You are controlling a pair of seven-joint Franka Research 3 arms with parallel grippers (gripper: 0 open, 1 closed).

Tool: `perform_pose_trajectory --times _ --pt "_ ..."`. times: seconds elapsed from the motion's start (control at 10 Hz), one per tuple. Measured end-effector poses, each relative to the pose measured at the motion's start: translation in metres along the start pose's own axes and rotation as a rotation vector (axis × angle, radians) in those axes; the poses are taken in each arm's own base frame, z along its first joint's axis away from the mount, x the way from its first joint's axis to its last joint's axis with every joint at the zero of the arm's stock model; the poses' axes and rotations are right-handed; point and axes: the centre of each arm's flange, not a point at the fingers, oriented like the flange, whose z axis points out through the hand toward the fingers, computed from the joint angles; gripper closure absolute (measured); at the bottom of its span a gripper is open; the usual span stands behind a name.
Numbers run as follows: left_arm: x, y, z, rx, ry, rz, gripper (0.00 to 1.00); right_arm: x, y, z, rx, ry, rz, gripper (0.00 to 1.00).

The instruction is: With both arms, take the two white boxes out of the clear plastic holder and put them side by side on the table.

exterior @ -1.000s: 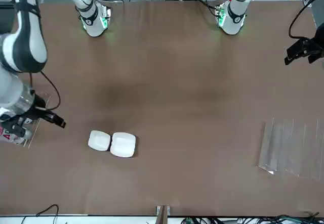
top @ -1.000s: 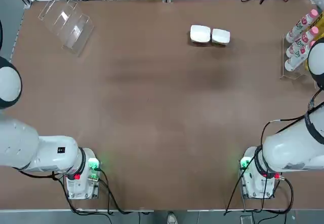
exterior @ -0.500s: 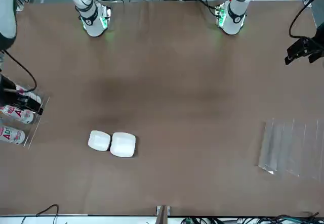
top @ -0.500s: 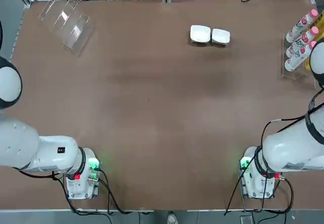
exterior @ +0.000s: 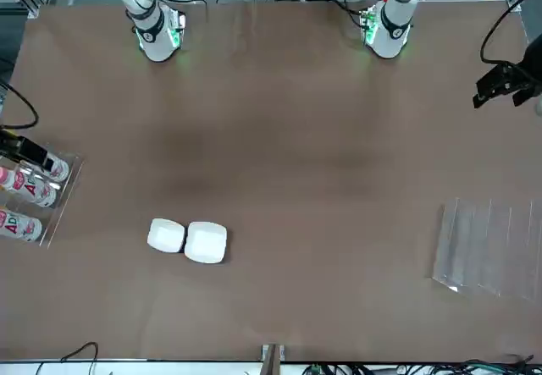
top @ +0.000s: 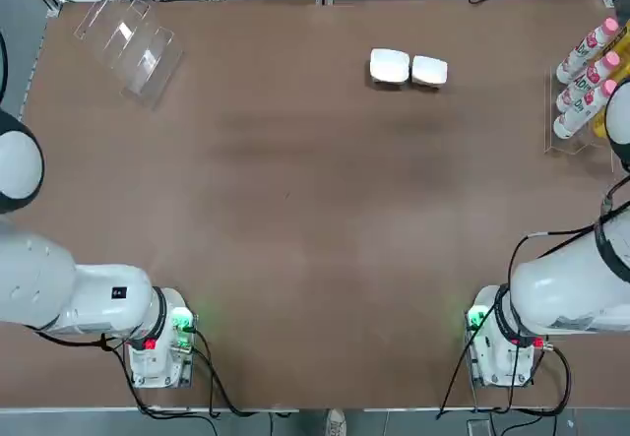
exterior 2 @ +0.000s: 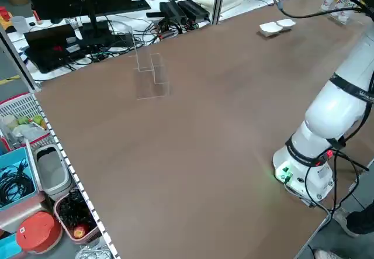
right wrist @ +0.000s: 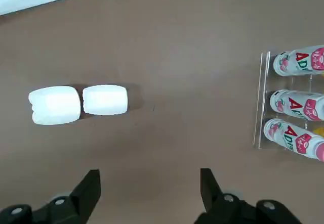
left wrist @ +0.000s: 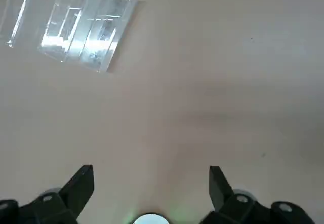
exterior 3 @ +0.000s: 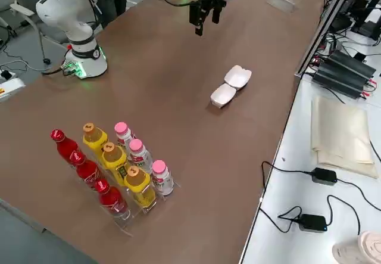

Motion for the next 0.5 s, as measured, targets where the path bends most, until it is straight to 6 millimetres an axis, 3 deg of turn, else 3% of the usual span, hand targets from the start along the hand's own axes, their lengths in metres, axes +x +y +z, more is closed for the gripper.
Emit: perform_pose_trajectory --times 0.5 --pt "0.001 0.001 0.002 0.0 -0.005 0.003 0.0 -0.014 0.005 -0.007 -0.001 -0.003 0.004 0.12"
